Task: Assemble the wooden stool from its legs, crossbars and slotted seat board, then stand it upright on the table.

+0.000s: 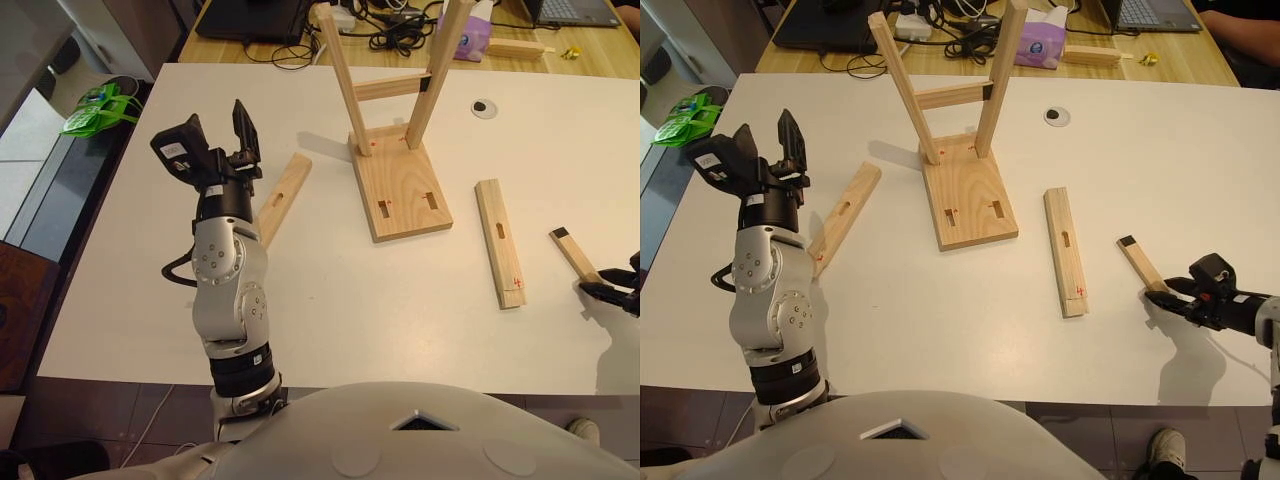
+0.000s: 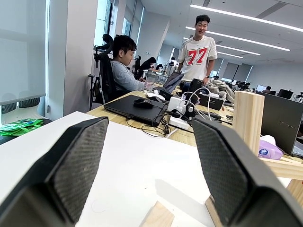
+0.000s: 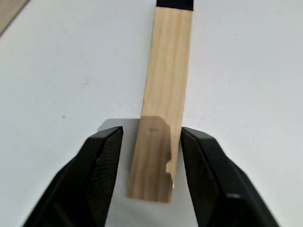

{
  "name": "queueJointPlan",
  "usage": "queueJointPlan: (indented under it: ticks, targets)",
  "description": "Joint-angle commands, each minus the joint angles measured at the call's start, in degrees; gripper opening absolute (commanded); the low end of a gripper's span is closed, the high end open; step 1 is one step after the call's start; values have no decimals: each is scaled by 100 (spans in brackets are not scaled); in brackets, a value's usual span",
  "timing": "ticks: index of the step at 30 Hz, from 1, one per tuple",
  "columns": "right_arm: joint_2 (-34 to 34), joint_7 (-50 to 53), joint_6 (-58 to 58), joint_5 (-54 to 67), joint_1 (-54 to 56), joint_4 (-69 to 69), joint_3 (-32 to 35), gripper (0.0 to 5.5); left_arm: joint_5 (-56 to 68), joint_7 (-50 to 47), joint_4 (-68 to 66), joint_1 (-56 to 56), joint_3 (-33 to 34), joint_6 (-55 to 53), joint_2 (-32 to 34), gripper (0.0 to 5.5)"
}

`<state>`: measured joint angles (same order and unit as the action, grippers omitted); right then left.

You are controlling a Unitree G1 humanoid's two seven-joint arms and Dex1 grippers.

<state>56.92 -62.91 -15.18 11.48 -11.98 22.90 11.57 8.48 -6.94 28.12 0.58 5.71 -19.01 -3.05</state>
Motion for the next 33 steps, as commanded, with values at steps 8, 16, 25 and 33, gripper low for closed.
queueJointPlan:
  ticks: [8,16,25,33]
  targets:
    - [-281,748,355,-488,-45,-314,-411,132,4,0,-61,150,129,56,40,330]
    - [405,1446,3728,-1529,2514,111,-455,131,253,502,197,1471,883,-329,1278,330]
    - [215,1781,6748,-4147,7085,732,-2304,130,103,4464,-2297,5136,-1052,-525,3576,330]
    - [-1045,2695,8495,-5863,8911,1768,-3746,130,355,6468,-3408,5945,-1846,-936,3477,330]
